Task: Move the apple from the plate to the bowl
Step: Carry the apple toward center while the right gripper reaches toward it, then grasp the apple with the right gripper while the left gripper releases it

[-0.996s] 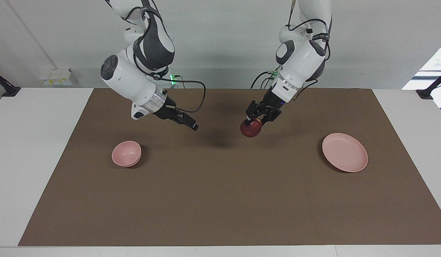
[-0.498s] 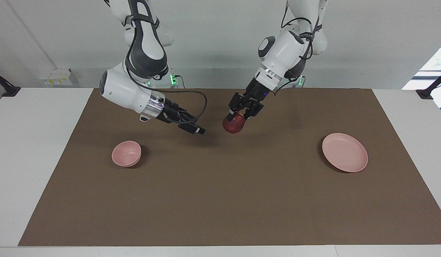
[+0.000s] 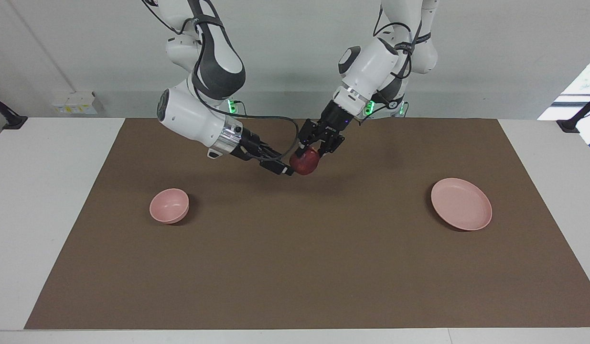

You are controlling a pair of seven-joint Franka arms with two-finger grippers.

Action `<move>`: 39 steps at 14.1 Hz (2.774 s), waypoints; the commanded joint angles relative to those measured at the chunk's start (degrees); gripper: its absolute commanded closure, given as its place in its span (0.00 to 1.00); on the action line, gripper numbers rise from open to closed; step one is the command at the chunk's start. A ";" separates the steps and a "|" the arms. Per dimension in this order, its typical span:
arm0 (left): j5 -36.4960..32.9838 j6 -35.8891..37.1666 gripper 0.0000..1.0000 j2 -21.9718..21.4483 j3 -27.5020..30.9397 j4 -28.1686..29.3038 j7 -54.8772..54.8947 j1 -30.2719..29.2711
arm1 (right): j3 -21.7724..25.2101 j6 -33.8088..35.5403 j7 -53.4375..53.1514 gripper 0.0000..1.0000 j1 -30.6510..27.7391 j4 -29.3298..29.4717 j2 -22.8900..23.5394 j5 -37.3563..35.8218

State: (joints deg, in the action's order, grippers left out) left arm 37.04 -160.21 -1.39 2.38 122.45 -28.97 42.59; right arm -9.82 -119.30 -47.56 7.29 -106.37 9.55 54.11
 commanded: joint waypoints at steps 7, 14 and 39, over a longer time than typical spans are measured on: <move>0.22 -2.82 1.00 0.95 -0.45 -1.60 -1.62 0.65 | -4.32 -5.23 -3.15 0.00 -0.43 0.11 0.12 1.70; 0.05 -4.32 1.00 1.13 -1.06 -2.22 -1.70 0.56 | -5.21 -5.33 -2.98 0.00 -0.52 0.02 1.26 1.61; -1.53 -3.00 0.07 1.74 -0.98 -2.57 -1.79 -0.85 | -4.86 0.55 2.55 1.00 -2.36 0.99 1.70 0.12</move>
State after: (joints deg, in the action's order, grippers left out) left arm 36.66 -163.42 -0.45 1.56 120.96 -29.86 42.32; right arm -14.39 -121.43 -47.98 6.74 -106.20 10.93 54.53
